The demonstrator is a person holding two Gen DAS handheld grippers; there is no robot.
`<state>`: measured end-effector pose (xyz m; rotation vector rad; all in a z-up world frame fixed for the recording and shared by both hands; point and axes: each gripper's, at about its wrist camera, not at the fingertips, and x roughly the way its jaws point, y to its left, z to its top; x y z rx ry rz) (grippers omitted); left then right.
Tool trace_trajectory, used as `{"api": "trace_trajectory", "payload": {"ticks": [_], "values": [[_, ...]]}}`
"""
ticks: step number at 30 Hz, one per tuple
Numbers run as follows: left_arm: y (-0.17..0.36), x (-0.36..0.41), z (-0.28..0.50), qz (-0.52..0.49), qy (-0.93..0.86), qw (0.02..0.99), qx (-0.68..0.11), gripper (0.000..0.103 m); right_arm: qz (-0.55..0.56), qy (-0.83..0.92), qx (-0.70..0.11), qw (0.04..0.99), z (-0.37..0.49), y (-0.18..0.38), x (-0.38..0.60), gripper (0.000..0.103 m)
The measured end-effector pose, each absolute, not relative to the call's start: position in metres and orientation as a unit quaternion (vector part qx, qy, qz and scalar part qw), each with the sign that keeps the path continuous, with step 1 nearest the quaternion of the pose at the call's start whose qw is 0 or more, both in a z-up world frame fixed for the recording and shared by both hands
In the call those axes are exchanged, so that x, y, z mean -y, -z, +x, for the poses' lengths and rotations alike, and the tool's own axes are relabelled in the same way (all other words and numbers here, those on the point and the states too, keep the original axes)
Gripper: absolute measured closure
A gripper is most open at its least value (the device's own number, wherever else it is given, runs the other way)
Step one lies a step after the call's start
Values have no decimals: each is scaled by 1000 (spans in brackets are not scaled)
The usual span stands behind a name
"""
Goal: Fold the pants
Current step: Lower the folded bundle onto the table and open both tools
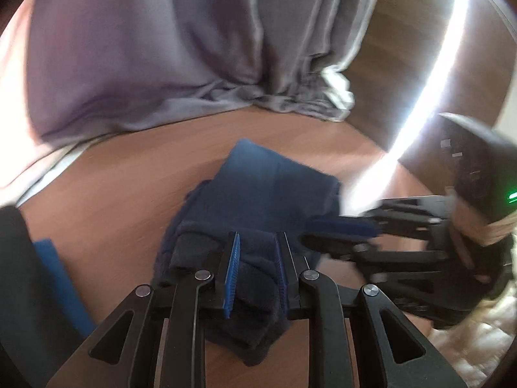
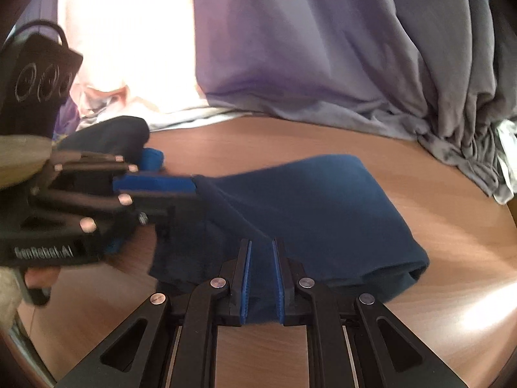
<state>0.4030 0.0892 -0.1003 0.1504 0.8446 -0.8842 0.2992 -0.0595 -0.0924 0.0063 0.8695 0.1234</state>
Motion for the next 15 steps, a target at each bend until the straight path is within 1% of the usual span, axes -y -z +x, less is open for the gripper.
{"api": "trace_trajectory", "payload": {"ticks": [7,10,12,13,14,15], "values": [[129,-109,407,-1,313,835,-453,79,15,-44,-414,909,293,86,86,85],[133,-115,400,-13,282,844,-457,78,25,-30,-410,911,291,82,102,75],[134,-113,393,-4,260,852,-455,77,31,-24,-406,913,290,80,115,74],[134,-111,390,0,251,855,-455,76,33,-23,-405,913,290,80,121,69],[134,-110,386,5,235,859,-455,70,36,-21,-404,914,289,79,126,64],[134,-109,382,15,206,864,-459,52,39,-20,-401,915,289,78,133,62]]}}
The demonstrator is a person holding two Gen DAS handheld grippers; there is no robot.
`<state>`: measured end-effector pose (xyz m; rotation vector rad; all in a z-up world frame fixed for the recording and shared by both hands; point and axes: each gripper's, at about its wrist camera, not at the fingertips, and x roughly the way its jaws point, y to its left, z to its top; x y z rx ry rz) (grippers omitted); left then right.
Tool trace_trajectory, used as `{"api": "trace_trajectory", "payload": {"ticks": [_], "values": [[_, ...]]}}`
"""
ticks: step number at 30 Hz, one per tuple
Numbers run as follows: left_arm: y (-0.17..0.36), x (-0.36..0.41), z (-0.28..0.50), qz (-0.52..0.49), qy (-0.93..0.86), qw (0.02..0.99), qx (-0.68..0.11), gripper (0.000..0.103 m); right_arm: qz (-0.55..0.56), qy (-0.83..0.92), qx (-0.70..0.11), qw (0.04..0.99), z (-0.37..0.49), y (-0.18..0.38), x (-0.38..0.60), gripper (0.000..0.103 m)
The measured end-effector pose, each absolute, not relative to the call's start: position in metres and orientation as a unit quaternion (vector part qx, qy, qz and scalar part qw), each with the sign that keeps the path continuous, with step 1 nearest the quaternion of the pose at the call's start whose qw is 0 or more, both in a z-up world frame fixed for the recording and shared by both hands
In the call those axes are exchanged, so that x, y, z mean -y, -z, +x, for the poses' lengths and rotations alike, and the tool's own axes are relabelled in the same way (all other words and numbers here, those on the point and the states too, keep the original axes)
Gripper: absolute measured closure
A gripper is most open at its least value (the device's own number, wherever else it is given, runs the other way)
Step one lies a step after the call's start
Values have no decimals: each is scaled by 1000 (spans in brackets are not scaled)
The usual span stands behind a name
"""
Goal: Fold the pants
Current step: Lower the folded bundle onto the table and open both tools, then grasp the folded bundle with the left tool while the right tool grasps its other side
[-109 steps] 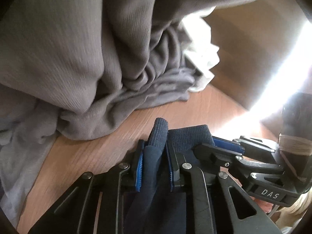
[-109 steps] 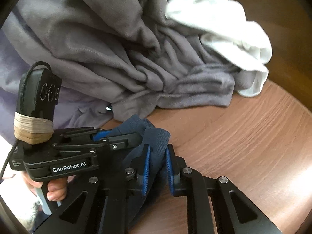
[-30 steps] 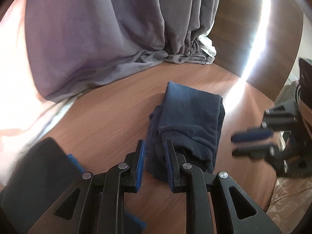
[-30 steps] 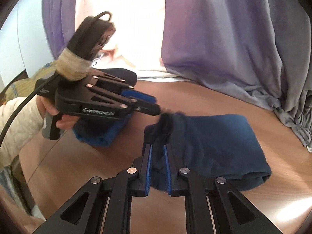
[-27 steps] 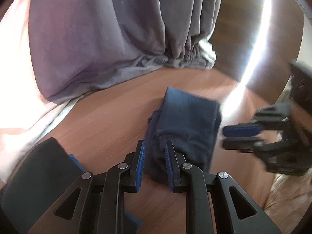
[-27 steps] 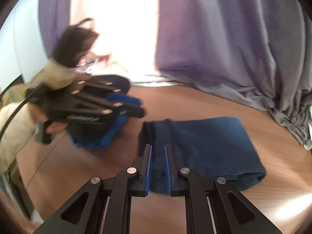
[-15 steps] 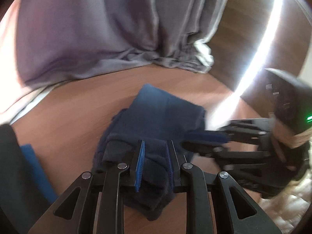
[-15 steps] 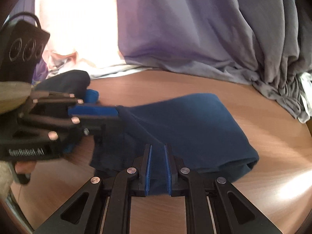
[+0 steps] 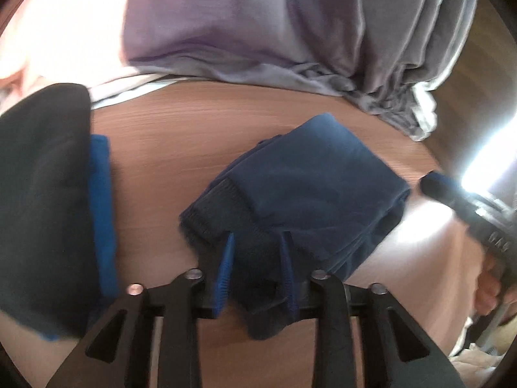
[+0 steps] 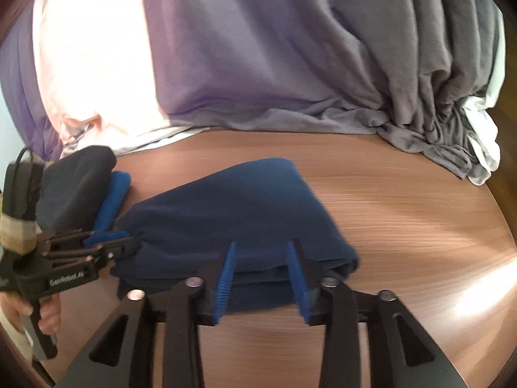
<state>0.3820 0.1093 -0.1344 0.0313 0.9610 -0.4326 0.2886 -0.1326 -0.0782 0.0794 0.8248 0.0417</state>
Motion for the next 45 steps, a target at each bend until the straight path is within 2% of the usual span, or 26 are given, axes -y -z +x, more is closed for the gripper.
{"api": "trace_trajectory", "payload": {"ticks": [1,3,5,8,11,17,19,23,30,40,43,45], "values": [[135,-112,378,18,191,868,-459,47,39,-20,-398,916,288,78,135,62],[131,-115,369,10,164,875,-456,47,36,-20,-398,917,289,77,144,59],[124,-120,355,-5,146,883,-447,47,33,-24,-396,917,289,76,151,51],[113,-122,341,-19,117,895,-429,45,24,-34,-389,920,289,73,158,44],[106,-120,339,-41,99,901,-420,38,19,-43,-378,925,291,69,163,36],[108,-115,359,-88,80,900,-419,37,14,-51,-364,930,308,67,173,29],[111,-116,367,-111,78,896,-423,33,18,-53,-366,929,319,70,176,27],[122,-115,382,-139,82,885,-436,32,26,-50,-377,924,339,81,181,27],[141,-110,402,-125,69,874,-464,31,55,-54,-417,906,365,112,191,27],[170,-118,417,-155,80,860,-479,21,55,-69,-453,887,378,141,189,27],[176,-120,419,-173,91,857,-476,22,49,-74,-460,884,379,148,186,27],[177,-118,419,-178,104,858,-470,29,46,-77,-464,881,381,152,186,27]]}}
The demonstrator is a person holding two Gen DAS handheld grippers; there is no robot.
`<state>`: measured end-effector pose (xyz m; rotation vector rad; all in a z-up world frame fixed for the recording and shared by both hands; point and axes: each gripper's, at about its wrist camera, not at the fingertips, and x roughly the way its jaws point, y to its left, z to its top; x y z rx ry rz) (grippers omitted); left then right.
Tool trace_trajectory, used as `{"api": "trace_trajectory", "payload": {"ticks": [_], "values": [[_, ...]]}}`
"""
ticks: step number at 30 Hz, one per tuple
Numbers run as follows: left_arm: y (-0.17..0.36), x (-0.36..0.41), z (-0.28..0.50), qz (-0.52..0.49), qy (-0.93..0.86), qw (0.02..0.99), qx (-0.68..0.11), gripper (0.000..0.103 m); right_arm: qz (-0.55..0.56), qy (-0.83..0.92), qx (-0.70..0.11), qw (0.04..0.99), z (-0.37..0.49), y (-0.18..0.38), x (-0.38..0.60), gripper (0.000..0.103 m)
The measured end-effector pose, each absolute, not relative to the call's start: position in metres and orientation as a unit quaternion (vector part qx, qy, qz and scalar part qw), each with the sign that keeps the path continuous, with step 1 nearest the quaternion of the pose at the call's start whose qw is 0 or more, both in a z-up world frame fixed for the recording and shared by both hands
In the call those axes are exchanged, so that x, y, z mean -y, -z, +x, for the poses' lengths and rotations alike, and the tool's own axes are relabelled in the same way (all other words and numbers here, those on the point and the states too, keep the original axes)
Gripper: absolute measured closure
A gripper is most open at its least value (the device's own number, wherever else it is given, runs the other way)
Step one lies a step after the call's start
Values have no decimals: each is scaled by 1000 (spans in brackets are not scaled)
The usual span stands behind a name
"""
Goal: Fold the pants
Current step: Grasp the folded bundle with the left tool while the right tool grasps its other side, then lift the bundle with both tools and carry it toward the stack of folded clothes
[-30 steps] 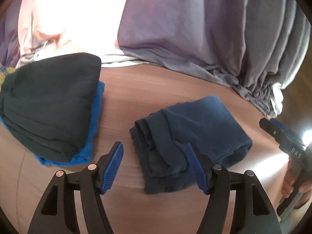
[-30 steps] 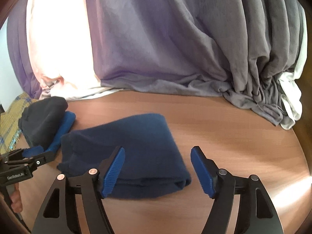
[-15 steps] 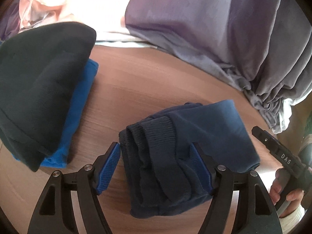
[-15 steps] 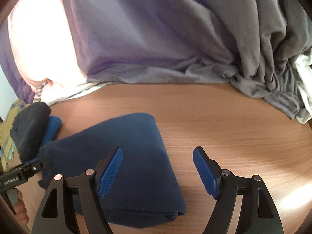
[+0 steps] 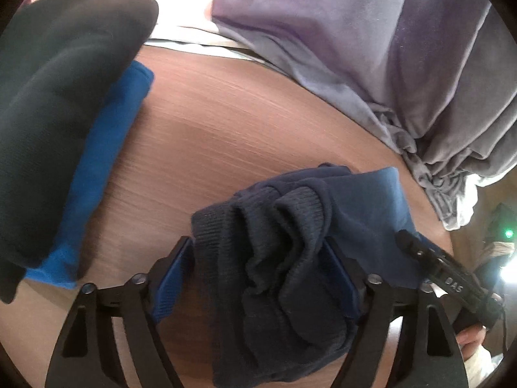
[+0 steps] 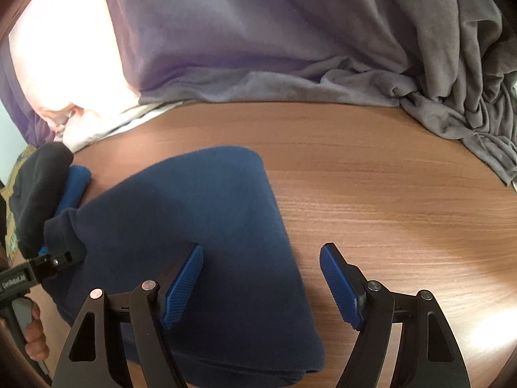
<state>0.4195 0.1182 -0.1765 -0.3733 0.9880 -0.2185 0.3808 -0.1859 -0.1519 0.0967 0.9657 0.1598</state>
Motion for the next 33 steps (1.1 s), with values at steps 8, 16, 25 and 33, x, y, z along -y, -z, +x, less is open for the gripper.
{"api": "trace_trajectory", "payload": {"ticks": [8,16,25,33], "values": [[176,-116,421,-200,126,856,-461,54,59,-97,-479,870,386,164,183,42],[161,-110,418,-174,135,867,-447,66,61,-89,-462,880,379,149,187,80],[133,-105,401,-177,154,877,-420,68,51,-82,-408,908,350,104,190,84],[91,-111,363,-170,149,897,-379,68,52,-86,-368,924,320,70,189,84]]}}
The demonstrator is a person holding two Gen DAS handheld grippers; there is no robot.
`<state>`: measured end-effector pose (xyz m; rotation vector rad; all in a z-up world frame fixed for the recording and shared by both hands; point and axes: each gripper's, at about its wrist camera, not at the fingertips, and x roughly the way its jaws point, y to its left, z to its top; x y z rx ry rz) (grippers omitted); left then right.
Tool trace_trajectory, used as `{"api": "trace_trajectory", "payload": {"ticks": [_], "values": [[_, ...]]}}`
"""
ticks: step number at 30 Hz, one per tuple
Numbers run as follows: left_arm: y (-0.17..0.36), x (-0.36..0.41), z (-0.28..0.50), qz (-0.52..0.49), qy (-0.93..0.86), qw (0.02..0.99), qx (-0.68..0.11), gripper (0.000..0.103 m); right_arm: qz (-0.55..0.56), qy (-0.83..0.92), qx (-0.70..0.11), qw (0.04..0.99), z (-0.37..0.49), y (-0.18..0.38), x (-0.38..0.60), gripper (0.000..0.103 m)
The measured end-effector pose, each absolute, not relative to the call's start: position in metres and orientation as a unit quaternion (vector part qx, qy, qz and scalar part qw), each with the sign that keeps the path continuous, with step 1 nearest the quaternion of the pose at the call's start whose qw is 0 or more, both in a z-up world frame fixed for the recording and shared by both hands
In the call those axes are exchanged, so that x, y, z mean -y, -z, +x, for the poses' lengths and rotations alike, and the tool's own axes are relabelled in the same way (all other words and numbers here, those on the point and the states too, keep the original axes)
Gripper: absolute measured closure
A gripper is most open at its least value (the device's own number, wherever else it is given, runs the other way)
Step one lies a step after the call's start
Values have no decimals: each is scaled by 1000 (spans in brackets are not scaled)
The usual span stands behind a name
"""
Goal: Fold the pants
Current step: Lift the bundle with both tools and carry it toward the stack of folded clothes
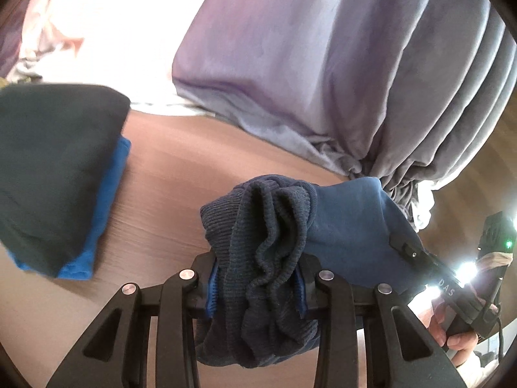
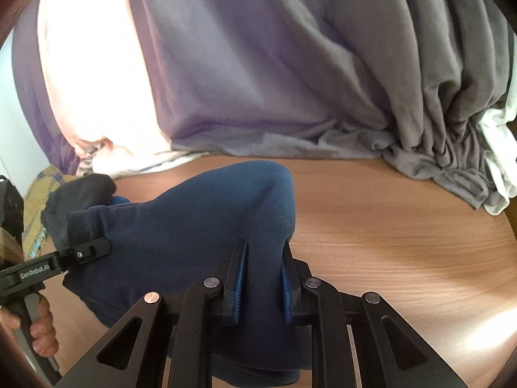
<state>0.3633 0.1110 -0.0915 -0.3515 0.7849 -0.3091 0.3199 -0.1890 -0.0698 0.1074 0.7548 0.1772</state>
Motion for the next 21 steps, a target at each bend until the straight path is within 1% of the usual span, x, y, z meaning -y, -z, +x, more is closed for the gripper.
{"api": "trace_trajectory", "payload": {"ticks": [11,21], "values": [[45,-148,318,-147,102,930,-322,68,42,-145,-311,938,291,28,152,84],[16,-225,307,-144,102,940,-293,68,39,-171,-271,947,281,-1,85,84]]}}
